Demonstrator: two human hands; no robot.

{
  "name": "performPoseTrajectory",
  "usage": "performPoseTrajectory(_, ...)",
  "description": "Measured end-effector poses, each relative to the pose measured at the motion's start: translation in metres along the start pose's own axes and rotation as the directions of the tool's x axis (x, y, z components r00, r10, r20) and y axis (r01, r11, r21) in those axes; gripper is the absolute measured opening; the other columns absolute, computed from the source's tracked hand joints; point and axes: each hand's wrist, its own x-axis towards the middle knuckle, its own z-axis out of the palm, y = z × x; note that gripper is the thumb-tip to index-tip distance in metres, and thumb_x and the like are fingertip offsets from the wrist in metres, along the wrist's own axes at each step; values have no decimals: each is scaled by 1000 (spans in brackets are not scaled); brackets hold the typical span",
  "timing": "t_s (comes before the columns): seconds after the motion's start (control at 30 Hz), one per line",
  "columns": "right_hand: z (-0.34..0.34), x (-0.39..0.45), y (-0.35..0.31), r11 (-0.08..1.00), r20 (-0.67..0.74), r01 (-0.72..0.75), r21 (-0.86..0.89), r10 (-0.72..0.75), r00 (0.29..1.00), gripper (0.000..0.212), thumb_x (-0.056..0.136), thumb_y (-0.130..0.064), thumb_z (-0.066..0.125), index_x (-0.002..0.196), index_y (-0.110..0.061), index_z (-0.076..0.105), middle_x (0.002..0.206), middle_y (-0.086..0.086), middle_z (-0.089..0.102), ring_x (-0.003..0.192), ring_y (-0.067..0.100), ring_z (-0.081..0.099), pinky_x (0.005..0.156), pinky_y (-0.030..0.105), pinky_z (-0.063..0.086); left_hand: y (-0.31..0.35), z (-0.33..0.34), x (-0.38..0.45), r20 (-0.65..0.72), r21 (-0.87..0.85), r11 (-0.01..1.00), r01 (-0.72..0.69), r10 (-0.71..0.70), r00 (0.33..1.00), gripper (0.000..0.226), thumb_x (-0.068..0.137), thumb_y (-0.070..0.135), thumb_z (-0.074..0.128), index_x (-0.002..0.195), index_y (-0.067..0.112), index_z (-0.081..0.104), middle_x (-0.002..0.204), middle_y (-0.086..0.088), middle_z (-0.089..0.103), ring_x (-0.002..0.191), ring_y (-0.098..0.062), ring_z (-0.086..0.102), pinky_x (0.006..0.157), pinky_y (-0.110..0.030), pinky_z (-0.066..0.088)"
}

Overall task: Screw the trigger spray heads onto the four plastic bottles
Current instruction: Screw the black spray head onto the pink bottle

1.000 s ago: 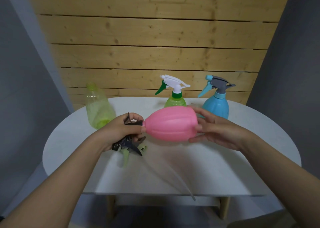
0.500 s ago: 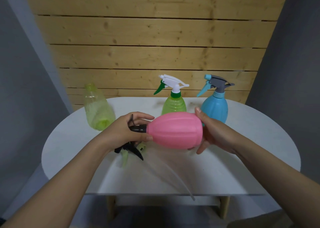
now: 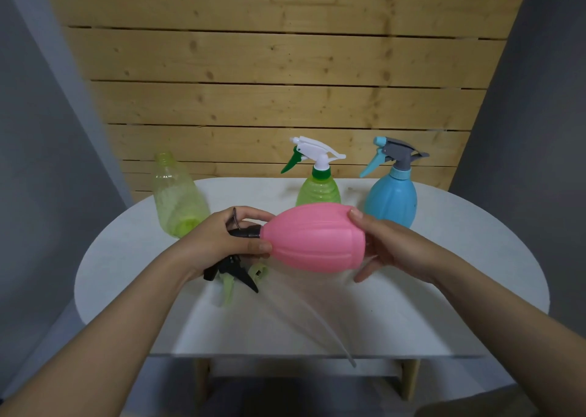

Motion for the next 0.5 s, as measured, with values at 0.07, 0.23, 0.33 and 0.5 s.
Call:
performPoseTrajectory(0.07,1,3,1,997,-27,60,42,-59,998,72,67,-72,54,114,-19,65,95,7,76,84,25,73,71,32,59,-1,0,1,-26,-2,1000,8,-8,1000,60,40,23,90,97,17,70,84,-9,75,75,-29,69,58,-29,56)
performPoseTrajectory(0.23,-1,2,-1,967,21,136,214,-144,989,74,69,-37,77,132,-44,41,108,-5,73,93,26,71,68,34,58,1,-1,2,-75,26,1000,-2,4,997,64,44,22,85,103,8,66,79,-5,75,66,-21,69,53,-22,52)
performPoseTrajectory(0.33,-1,1,-3,986,41,116,124,-122,992,66,72,-25,75,132,-30,47,104,10,72,87,29,71,56,33,58,3,0,0,-36,26,1000,-6,7,999,58,46,21,84,101,13,67,81,-4,75,67,-22,69,52,-23,52)
performPoseTrajectory(0.5,4,0,-2,1000,26,-2,26,2,1000,75,68,-75,44,112,-17,62,86,18,75,79,31,73,62,35,60,4,3,-1,-28,43,999,1,0,1000,58,44,20,84,99,12,67,73,-1,74,49,-15,59,48,-22,49)
